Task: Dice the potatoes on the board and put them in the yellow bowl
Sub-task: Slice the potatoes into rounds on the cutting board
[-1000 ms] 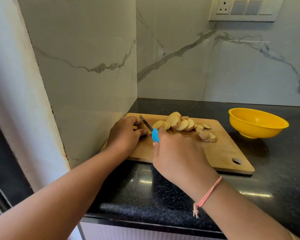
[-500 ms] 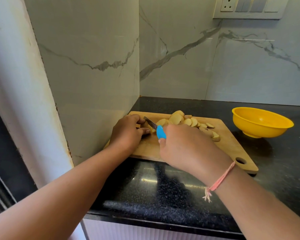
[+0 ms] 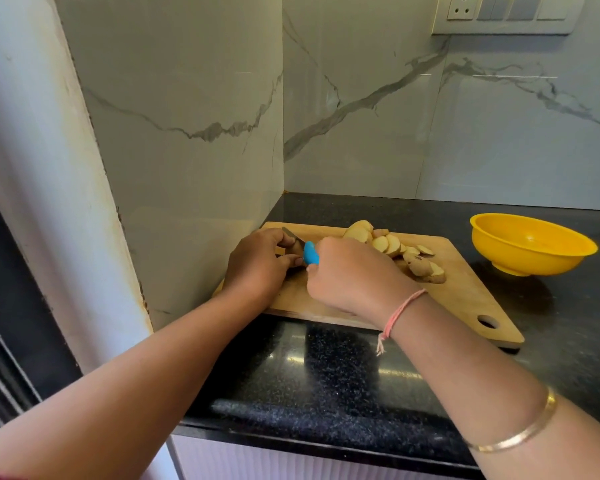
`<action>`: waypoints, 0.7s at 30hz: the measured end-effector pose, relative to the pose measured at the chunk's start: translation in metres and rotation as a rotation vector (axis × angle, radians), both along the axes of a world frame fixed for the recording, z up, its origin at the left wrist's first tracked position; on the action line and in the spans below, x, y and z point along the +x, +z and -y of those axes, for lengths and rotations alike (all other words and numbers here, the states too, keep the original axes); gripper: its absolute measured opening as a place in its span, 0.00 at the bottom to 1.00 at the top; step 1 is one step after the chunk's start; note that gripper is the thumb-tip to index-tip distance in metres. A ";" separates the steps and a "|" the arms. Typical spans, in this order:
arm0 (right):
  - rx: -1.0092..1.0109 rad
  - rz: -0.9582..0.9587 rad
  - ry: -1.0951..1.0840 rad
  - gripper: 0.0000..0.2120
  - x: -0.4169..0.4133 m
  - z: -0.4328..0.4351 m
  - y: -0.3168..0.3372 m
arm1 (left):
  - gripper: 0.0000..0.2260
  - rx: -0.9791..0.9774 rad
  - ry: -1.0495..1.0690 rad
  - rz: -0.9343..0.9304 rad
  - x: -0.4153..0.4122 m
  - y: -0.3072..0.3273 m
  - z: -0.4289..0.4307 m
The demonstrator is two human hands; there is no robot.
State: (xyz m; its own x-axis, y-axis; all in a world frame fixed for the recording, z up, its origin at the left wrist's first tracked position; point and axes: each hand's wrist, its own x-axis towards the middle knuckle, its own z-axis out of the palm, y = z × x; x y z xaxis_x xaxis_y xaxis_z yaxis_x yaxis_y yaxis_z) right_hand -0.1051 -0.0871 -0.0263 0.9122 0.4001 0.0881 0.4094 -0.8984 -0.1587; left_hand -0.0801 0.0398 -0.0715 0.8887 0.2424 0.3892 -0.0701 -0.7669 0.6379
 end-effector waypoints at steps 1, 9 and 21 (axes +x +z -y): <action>-0.001 -0.007 0.004 0.11 -0.001 0.003 -0.001 | 0.05 -0.010 0.003 -0.004 0.001 0.000 0.000; -0.012 0.012 0.016 0.11 -0.021 0.023 -0.018 | 0.09 -0.033 0.018 -0.028 0.005 -0.004 -0.002; 0.008 -0.069 -0.011 0.13 0.009 0.004 -0.006 | 0.05 0.002 0.018 -0.008 0.003 -0.003 0.003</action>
